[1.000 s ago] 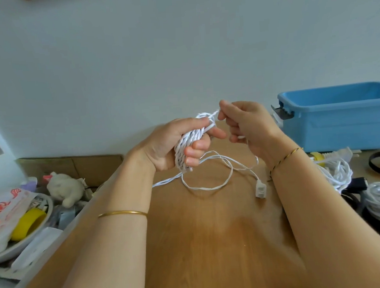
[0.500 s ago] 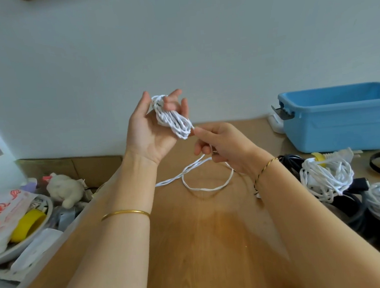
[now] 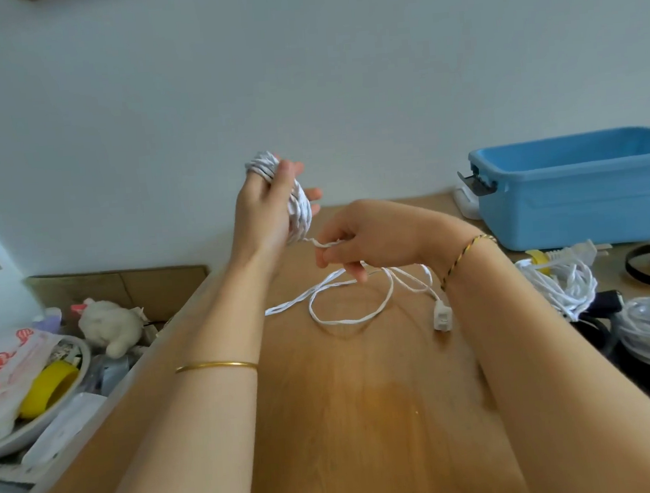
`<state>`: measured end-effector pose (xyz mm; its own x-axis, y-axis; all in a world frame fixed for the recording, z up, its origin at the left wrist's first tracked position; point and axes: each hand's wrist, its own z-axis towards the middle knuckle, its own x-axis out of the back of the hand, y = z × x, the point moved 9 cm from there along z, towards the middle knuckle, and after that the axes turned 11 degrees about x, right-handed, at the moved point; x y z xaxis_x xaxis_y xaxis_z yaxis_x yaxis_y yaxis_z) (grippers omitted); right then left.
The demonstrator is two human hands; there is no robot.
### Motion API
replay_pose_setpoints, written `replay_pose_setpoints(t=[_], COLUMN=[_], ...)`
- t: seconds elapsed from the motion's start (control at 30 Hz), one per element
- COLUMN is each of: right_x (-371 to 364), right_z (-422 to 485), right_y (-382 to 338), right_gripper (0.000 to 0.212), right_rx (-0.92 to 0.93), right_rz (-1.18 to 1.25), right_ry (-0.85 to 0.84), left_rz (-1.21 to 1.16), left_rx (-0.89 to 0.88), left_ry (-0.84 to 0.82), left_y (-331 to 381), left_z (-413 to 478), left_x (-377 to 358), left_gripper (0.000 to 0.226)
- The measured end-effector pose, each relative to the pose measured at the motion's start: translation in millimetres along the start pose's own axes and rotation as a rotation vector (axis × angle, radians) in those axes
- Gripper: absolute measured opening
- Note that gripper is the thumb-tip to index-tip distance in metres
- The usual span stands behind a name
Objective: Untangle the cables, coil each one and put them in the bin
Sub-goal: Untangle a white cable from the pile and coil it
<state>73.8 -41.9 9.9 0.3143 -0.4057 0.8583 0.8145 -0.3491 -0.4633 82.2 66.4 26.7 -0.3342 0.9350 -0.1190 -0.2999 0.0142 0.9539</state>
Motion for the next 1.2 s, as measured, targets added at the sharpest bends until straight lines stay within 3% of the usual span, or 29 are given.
replay_pose_setpoints(t=[0.17, 0.27, 0.37, 0.53, 0.67, 0.77, 0.87, 0.9, 0.97, 1.07, 1.2], right_x=[28, 52, 69, 81, 77, 66, 47, 39, 18, -14, -32], right_z=[-8, -11, -15, -27, -28, -22, -11, -7, 2, 14, 10], right_y=[-13, -15, -1, 26, 34, 33, 32, 33, 36, 33, 18], right_gripper=[0.019, 0.015, 0.013, 0.011, 0.014, 0.027, 0.034, 0.031, 0.025, 0.024, 0.025], right_rx=[0.054, 0.098, 0.054, -0.004, -0.013, 0.008, 0.012, -0.006, -0.066, -0.109, -0.115], right_rz=[0.022, 0.005, -0.011, 0.069, 0.122, 0.192, 0.316, 0.337, 0.322, 0.261, 0.236], right_ry=[0.127, 0.308, 0.510, 0.750, 0.802, 0.766, 0.701, 0.661, 0.526, 0.261, 0.013], left_rz=[0.477, 0.526, 0.648, 0.312, 0.074, -0.228, -0.603, -0.733, -0.837, -0.797, -0.715], left_rx=[-0.149, 0.014, 0.172, 0.358, 0.377, 0.444, 0.501, 0.502, 0.432, 0.299, 0.215], left_ry=[0.095, -0.022, -0.159, -0.511, -0.608, -0.697, -0.936, -0.943, -0.773, -0.464, -0.216], left_y=[0, -22, -32, -33, -26, -17, -1, 4, 6, 5, 0], left_z=[-3, 2, -7, -25, -31, -31, -36, -33, -19, -7, 3], left_x=[6, 3, -12, -45, -55, -58, -62, -57, -42, -19, 4], left_gripper=[0.022, 0.022, 0.038, 0.067, 0.045, 0.045, 0.041, 0.042, 0.041, 0.039, 0.031])
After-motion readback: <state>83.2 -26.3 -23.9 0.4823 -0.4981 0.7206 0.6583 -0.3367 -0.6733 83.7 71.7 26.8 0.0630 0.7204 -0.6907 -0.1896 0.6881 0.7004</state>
